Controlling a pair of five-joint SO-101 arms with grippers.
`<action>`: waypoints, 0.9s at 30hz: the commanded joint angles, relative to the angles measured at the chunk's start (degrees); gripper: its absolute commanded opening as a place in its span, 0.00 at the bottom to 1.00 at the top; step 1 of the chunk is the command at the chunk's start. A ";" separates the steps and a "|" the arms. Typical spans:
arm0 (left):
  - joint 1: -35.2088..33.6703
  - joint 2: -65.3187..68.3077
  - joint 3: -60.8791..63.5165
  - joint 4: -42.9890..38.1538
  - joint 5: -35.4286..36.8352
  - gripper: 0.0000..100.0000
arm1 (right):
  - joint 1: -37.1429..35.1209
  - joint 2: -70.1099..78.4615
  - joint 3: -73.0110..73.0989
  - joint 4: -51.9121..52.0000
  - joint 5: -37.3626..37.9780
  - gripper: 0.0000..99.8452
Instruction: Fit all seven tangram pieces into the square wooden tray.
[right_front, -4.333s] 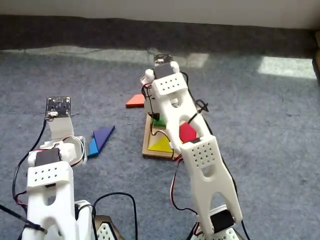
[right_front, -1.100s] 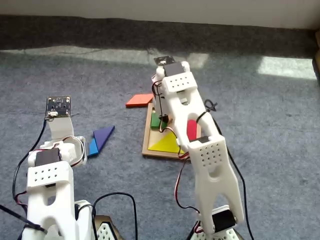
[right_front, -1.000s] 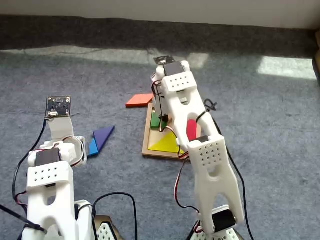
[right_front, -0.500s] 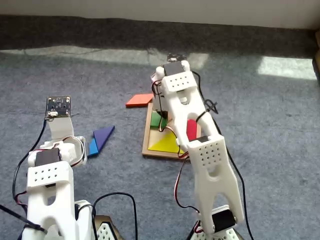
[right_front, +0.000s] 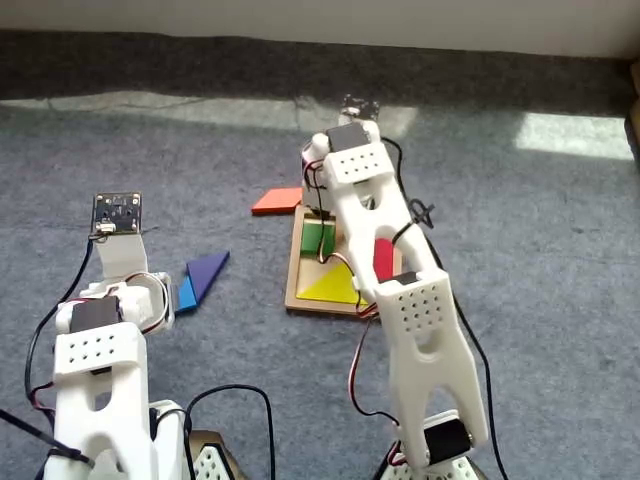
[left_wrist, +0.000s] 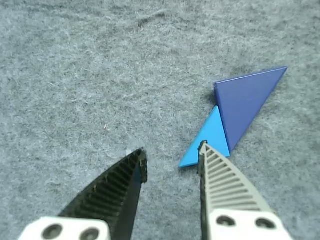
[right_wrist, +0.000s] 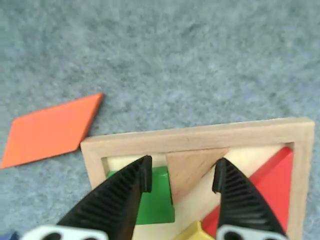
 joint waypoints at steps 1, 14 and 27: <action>-0.48 -1.10 -0.31 -0.53 -0.53 0.18 | 2.59 -1.19 -2.68 -1.71 -0.62 0.20; -0.48 -1.10 -0.31 -0.53 -0.53 0.18 | 2.42 4.97 -3.30 10.33 5.45 0.20; -0.48 -1.10 -0.31 -0.53 -0.53 0.18 | 2.68 5.14 -3.30 5.41 14.59 0.06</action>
